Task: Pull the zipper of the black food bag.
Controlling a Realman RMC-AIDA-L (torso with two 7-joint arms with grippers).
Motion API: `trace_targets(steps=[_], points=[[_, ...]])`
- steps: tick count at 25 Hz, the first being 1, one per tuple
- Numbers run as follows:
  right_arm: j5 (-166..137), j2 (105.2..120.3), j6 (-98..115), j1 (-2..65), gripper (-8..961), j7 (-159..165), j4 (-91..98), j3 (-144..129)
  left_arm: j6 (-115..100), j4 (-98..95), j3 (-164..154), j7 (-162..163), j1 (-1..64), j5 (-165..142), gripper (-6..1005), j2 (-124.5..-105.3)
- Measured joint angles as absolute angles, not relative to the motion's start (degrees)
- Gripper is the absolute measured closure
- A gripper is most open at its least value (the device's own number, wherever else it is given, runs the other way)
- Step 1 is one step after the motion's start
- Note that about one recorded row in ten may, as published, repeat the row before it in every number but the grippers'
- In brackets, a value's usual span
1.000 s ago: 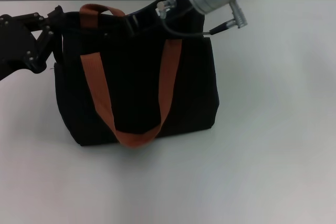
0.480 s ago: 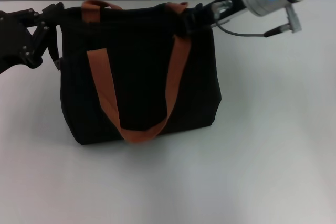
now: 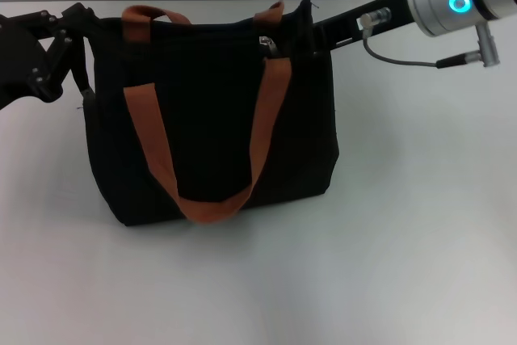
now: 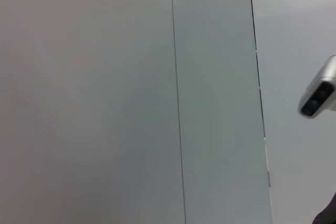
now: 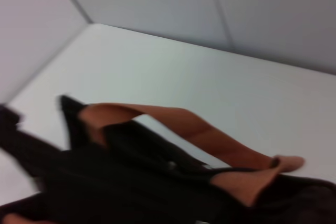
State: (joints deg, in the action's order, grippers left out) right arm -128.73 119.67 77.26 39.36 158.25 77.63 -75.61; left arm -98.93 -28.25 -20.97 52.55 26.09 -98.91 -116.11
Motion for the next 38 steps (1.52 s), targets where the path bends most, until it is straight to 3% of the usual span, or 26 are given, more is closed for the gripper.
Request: trace_targets(steps=[6, 10, 17, 23, 27, 29, 32, 36, 38], points=[[-107.42, 119.5, 75.88, 31.81, 902, 133.26, 75.7, -71.0, -98.96, -27.94, -21.05, 54.51, 25.85, -98.21, 976, -116.14], [-95.01, 119.18, 82.31, 27.61, 705, 113.01, 70.34, -67.42, -98.84, -27.84, -21.19, 55.81, 25.56, -98.25, 976, -116.35], [-90.97, 118.99, 98.76, 24.73, 475, 91.36, 58.92, -59.59, -98.43, -27.74, -21.43, 56.83, 23.85, -98.7, 975, -117.03], [-94.32, 116.24, 106.09, 24.67, 384, 70.47, 40.12, -55.33, -98.46, -27.54, -21.78, 58.21, 21.73, -98.85, 973, -117.27], [-97.33, 116.03, 105.16, 24.74, 324, 62.3, 33.77, -55.28, -98.42, -27.54, -22.23, 60.59, 21.65, -98.96, 967, -117.09], [-97.66, 116.97, 103.61, 23.97, 308, 59.69, 33.15, -55.26, -99.08, -28.09, -22.64, 64.84, 21.81, -99.06, 964, -116.33], [-97.68, 117.38, 102.49, 23.66, 305, 58.66, 32.97, -55.24, -101.94, -29.84, -23.75, 73.16, 22.18, -99.14, 959, -113.76], [-97.7, 117.62, 100.28, 23.89, 300, 57.94, 31.64, -55.45, -105.18, -31.17, -26.65, 83.94, 22.89, -99.51, 799, -109.7], [-97.74, 117.73, 99.61, 24.17, 297, 57.91, 31.0, -55.54, -106.9, -31.9, -26.98, 86.44, 23.05, -99.58, 724, -108.62]])
